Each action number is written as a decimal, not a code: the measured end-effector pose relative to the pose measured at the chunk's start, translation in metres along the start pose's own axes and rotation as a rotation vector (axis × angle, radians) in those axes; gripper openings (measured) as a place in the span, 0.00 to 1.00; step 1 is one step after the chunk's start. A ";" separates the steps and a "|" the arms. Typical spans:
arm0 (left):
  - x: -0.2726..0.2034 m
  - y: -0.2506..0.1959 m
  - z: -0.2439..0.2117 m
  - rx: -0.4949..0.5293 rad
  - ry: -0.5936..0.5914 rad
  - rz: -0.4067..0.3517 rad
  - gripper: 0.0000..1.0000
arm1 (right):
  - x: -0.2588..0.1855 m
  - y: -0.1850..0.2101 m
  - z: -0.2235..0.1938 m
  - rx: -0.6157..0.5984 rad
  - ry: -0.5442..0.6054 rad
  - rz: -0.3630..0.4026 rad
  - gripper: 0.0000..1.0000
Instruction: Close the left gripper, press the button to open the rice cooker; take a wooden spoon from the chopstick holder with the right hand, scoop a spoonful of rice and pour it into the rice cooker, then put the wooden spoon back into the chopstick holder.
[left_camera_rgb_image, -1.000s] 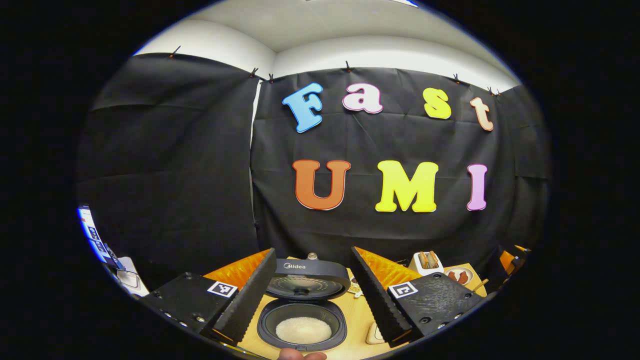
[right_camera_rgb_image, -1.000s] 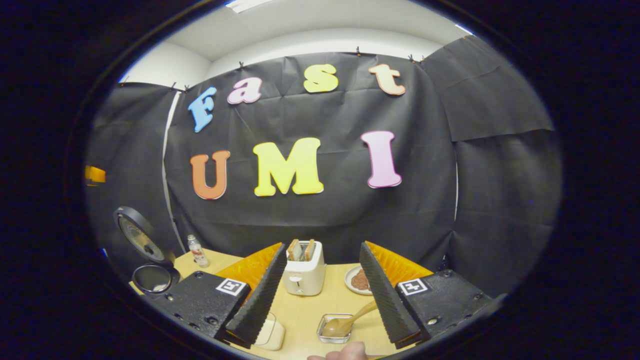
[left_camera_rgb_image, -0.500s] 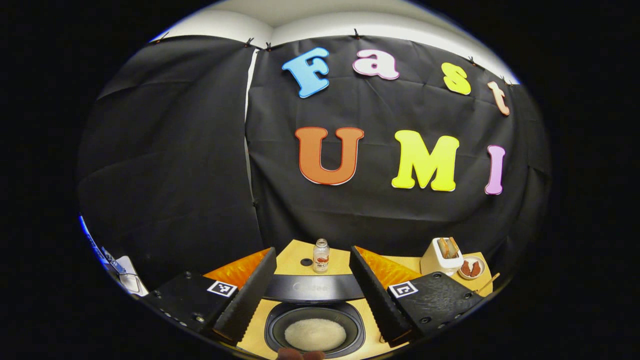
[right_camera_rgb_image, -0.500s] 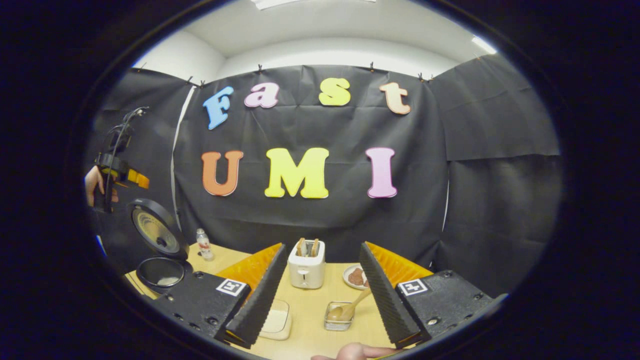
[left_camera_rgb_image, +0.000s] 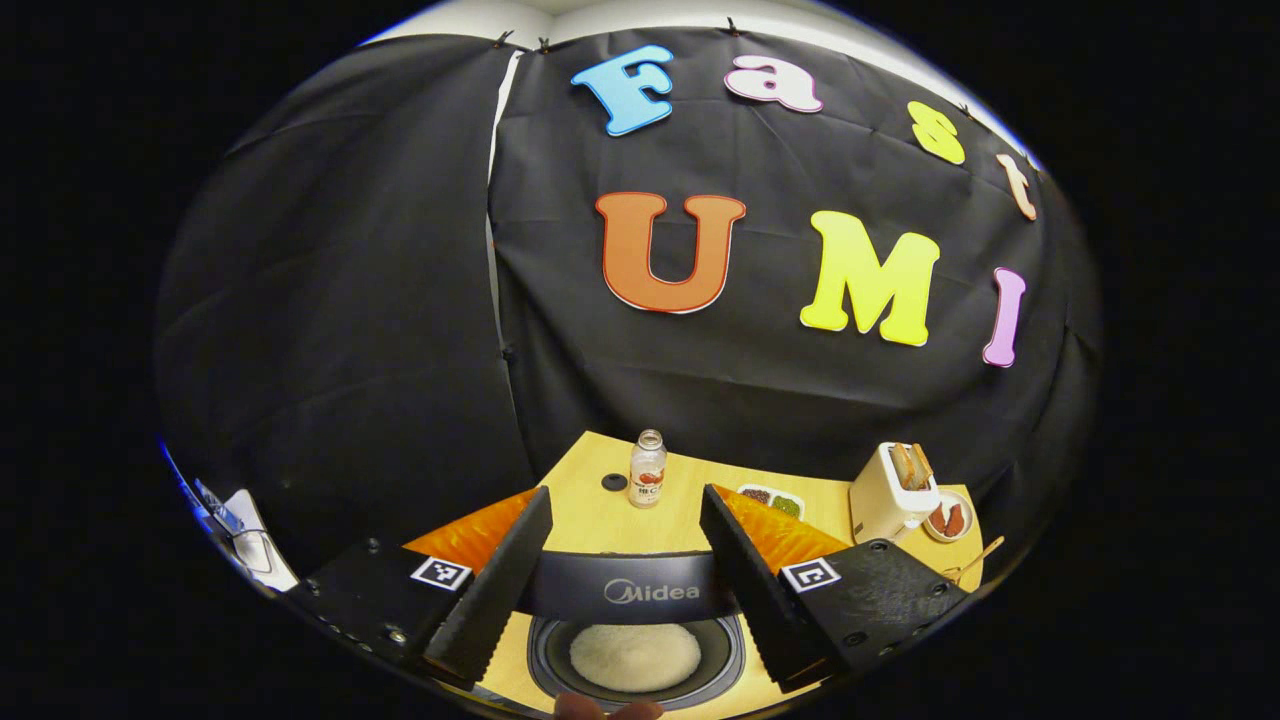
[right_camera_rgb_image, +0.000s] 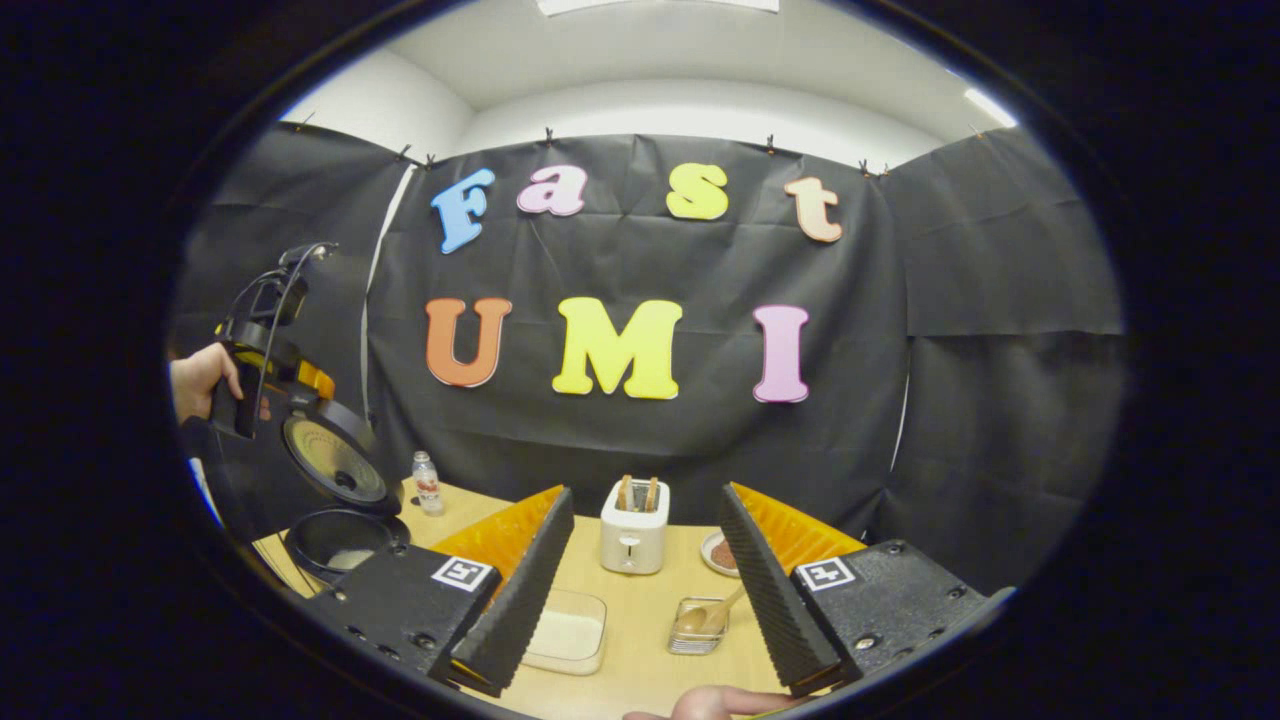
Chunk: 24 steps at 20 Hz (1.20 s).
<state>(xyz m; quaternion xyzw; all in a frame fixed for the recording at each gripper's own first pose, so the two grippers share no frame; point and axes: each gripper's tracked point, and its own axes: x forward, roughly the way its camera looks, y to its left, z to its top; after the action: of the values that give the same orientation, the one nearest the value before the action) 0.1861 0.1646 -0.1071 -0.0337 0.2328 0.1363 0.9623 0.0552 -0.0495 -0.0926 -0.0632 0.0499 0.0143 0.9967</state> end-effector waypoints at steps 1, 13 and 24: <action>-0.003 0.002 -0.005 -0.001 0.004 0.002 0.98 | 0.000 0.008 0.002 -0.004 -0.005 0.014 0.93; -0.059 -0.001 -0.134 -0.041 0.106 0.004 0.97 | -0.001 0.107 0.024 -0.034 -0.045 0.219 1.00; -0.060 -0.002 -0.177 -0.069 0.025 0.104 0.97 | -0.002 0.129 0.017 -0.068 -0.003 0.243 1.00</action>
<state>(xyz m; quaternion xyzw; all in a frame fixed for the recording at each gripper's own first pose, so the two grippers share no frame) 0.0577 0.1255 -0.2371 -0.0565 0.2413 0.1934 0.9493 0.0501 0.0803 -0.0917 -0.0905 0.0554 0.1368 0.9849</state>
